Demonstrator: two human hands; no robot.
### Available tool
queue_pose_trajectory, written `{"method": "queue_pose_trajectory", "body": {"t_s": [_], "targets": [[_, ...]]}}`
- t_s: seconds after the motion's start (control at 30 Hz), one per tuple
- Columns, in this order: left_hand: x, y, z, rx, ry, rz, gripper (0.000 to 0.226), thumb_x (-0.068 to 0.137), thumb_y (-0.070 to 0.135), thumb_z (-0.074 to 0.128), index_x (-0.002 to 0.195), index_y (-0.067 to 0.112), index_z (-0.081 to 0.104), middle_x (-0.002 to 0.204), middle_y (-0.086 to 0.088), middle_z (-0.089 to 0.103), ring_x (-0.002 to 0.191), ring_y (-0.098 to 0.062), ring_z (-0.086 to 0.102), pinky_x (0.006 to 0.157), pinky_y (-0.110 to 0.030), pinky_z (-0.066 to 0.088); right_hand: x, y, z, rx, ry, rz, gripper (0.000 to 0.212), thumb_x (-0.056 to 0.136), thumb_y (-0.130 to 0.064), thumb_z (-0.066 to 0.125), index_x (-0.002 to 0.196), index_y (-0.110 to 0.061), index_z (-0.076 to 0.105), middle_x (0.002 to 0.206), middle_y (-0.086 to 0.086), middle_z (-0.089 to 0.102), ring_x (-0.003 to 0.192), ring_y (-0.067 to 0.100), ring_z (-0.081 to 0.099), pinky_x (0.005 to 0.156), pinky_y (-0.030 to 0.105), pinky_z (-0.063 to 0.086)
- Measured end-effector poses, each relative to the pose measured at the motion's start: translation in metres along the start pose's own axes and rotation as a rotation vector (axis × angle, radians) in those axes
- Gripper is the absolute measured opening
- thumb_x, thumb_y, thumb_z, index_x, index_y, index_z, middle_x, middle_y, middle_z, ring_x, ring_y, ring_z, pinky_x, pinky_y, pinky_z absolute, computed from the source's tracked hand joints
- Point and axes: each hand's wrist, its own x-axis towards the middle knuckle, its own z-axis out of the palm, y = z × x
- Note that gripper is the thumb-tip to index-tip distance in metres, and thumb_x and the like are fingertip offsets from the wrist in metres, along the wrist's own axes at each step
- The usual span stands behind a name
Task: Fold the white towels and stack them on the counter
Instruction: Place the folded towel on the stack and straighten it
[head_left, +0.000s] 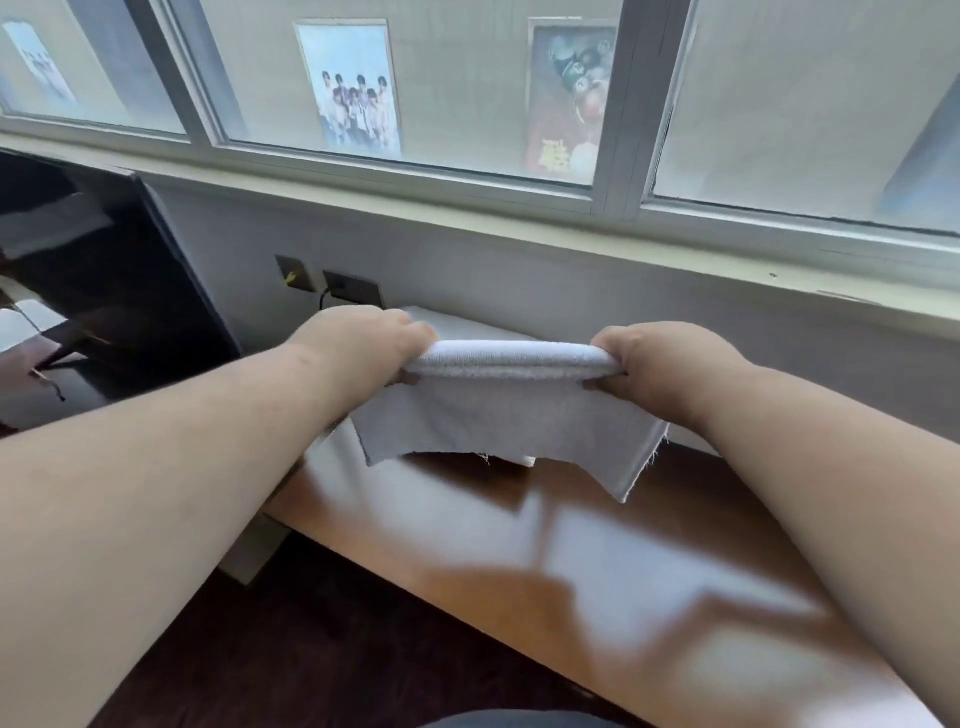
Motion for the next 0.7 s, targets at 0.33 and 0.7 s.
{"method": "queue_pose_trajectory", "body": {"t_s": [0.33,0.7], "targets": [[0.081,-0.076,0.014,0.032,0.038,0.073,0.043,0.093,0.04,0.058,0.124,0.028,0.031,0.101,0.0,0.048,0.088,-0.026,0.054,0.066,-0.036,0.04,0.099,0.015,-0.008,-0.016,0.039,-0.018,0.036,0.088,-0.065,0.054,0.088,-0.029,0.047,0.08,-0.01,0.055,0.076,0.022,0.053,0.062,0.033,0.036],[0.181,-0.16,0.066,0.077,0.062,0.198,0.044,0.093,0.018,0.051,0.129,0.028,0.026,0.109,0.0,0.046,0.093,-0.024,0.047,0.073,-0.034,0.038,0.192,-0.001,0.01,-0.129,0.075,0.162,0.031,0.088,-0.061,0.057,0.097,-0.033,0.047,0.091,-0.012,0.057,0.086,0.023,0.06,0.057,0.031,0.036]]}}
